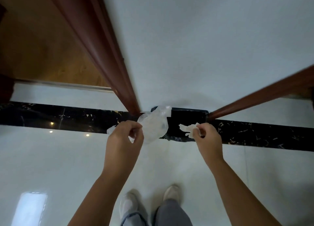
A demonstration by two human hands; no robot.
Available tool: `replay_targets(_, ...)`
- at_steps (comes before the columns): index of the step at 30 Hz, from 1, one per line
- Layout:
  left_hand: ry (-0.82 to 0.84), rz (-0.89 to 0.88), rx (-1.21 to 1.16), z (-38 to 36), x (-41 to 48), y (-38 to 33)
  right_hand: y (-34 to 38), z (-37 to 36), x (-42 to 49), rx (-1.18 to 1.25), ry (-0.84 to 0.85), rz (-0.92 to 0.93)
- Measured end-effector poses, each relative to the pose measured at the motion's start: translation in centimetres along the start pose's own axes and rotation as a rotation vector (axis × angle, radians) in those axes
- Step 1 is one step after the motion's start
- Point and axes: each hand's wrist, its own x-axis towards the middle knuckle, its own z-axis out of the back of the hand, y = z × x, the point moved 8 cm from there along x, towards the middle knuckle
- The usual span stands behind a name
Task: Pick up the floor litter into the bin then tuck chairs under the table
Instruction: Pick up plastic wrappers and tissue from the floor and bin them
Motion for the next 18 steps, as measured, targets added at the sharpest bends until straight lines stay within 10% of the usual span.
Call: replay_targets(18, -0.004, 0.168, -0.087, -10.1, 1.1, 5.1, -7.7, -2.3, 4.0, -0.088, 0.052, -0.030)
